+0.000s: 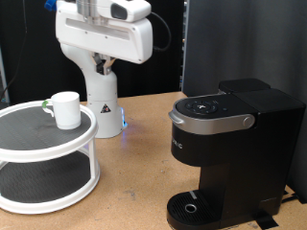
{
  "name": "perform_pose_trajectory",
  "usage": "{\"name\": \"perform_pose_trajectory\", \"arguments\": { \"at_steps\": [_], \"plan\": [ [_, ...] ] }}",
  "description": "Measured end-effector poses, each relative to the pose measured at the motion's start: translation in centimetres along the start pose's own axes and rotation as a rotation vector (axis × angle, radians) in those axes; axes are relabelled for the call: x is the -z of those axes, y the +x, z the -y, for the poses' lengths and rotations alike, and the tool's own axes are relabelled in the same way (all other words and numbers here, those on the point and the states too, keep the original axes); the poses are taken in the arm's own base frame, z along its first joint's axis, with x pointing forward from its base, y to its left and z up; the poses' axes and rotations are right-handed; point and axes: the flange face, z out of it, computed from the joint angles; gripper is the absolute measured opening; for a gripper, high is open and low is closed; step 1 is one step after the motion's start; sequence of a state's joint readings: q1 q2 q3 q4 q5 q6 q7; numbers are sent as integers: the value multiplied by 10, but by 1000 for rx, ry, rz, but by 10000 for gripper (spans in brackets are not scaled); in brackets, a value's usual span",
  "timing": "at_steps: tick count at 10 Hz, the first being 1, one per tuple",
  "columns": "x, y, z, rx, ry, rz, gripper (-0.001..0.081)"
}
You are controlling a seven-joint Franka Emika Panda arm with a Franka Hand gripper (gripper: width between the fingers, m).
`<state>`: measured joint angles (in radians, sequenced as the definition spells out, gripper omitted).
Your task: Make a cup of coffee with the keurig machine
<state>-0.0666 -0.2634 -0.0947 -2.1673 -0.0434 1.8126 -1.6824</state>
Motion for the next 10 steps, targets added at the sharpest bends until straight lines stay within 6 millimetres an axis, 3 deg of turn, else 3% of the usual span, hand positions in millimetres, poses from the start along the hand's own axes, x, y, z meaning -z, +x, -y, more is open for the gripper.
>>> {"name": "perform_pose_trajectory", "arguments": {
  "at_steps": [4, 10],
  "plan": [
    [3, -24, 21, 31, -26, -17, 6],
    [2, -31, 33, 84, -12, 6, 6]
  ]
}}
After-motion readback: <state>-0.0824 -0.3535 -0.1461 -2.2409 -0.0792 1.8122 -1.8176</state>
